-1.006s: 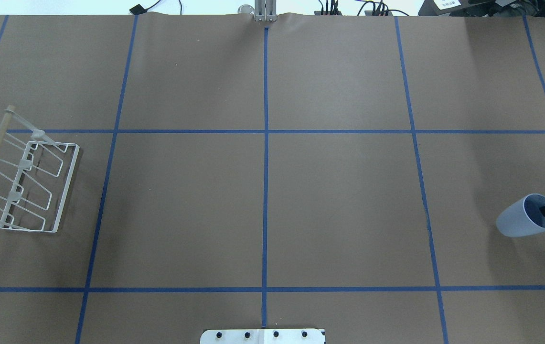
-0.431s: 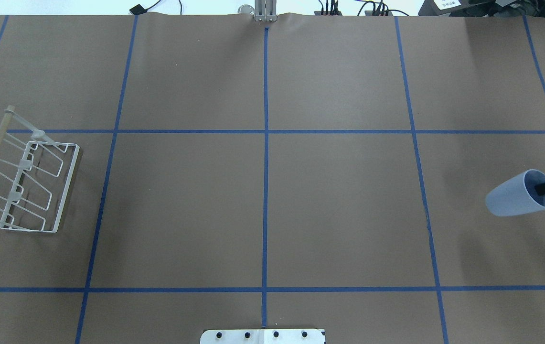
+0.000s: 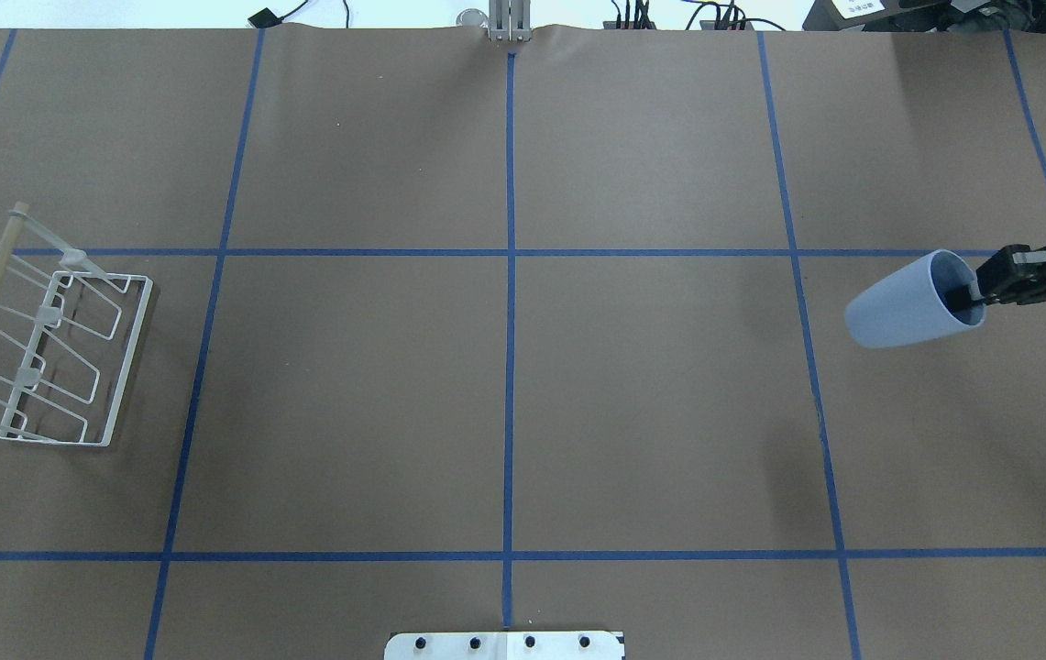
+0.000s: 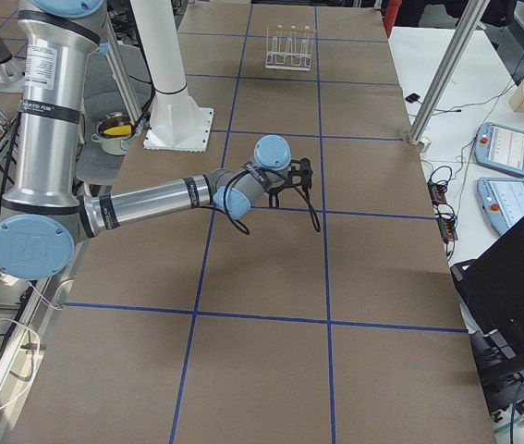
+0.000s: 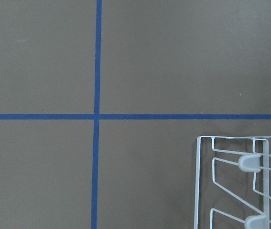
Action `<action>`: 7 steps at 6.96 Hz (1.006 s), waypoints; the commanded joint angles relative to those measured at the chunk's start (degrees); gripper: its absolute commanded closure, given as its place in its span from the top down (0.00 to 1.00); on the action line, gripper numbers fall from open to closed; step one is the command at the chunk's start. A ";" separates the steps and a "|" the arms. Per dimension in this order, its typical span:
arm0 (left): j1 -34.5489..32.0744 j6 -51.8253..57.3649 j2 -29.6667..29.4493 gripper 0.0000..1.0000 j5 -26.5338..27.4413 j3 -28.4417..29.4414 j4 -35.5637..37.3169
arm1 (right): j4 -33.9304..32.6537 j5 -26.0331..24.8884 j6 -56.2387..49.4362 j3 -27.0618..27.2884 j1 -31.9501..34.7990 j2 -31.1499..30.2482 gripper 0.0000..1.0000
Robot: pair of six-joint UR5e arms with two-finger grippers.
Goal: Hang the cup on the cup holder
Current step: 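Lift the cup with the right gripper toward the table center while the left arm approaches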
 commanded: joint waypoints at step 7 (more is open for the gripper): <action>19.67 -49.28 -12.40 0.98 4.76 -0.23 -36.73 | 13.83 -13.18 48.54 -0.44 -19.69 20.42 0.00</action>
